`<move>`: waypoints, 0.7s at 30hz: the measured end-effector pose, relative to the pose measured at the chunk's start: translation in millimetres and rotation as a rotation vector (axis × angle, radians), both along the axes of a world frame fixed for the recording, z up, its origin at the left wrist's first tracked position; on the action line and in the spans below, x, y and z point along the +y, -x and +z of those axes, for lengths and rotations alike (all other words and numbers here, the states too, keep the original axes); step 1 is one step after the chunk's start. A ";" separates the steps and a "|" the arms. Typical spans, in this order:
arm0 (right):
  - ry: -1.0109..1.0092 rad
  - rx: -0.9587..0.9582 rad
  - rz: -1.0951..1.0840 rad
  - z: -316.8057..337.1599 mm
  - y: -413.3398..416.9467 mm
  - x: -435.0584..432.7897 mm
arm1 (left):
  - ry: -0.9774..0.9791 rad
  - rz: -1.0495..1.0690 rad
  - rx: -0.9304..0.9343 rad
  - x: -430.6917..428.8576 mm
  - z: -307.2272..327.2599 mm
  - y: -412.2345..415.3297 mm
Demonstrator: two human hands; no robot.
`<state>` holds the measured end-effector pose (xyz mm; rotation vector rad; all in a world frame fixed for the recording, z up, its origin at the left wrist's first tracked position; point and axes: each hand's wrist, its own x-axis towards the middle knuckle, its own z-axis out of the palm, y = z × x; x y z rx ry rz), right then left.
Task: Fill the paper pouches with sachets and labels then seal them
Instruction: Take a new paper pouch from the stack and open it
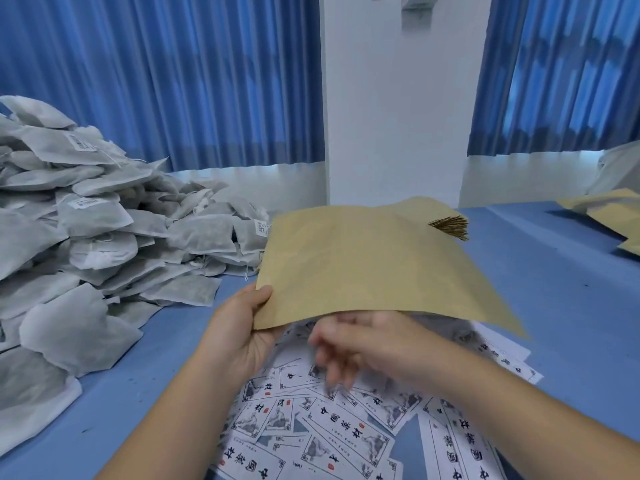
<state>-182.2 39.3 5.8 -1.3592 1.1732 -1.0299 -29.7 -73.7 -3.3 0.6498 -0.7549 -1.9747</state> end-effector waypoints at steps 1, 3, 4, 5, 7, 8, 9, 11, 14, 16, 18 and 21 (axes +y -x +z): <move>0.029 0.084 0.093 -1.2 -7.3 2.9 | -0.007 -0.017 -0.013 3.0 0.4 1.4; 0.069 0.146 0.201 0.1 -21.7 8.7 | -0.028 -0.072 -0.066 9.5 1.5 3.4; 0.083 0.142 0.217 2.3 -25.8 11.0 | -0.021 -0.105 -0.120 12.1 0.8 4.1; 0.103 0.121 0.218 4.8 -27.1 12.4 | 0.007 -0.127 -0.192 14.8 -0.1 4.8; 0.165 0.077 0.126 12.2 -26.2 12.8 | 0.117 -0.126 -0.326 16.5 -2.5 7.2; 0.207 0.074 0.030 14.0 -23.8 10.9 | 0.185 -0.116 -0.363 16.3 -4.1 8.0; 0.246 0.072 -0.080 15.1 -20.3 7.7 | 0.237 -0.110 -0.374 16.8 -4.8 9.0; 0.274 0.041 -0.283 16.4 -12.3 0.6 | 0.289 -0.114 -0.329 19.4 -4.3 11.3; 0.197 -0.011 -0.429 11.7 -4.0 -9.2 | 0.353 -0.185 -0.246 27.1 -2.7 17.0; 0.153 0.004 -0.444 7.2 -2.5 -12.7 | 0.429 -0.230 -0.247 32.9 -2.2 21.4; 0.127 0.009 -0.443 3.0 -1.9 -14.2 | 0.499 -0.251 -0.303 37.9 -3.3 24.7; 0.089 0.001 -0.420 -3.5 1.1 -15.3 | 0.554 -0.254 -0.366 40.8 -6.8 27.9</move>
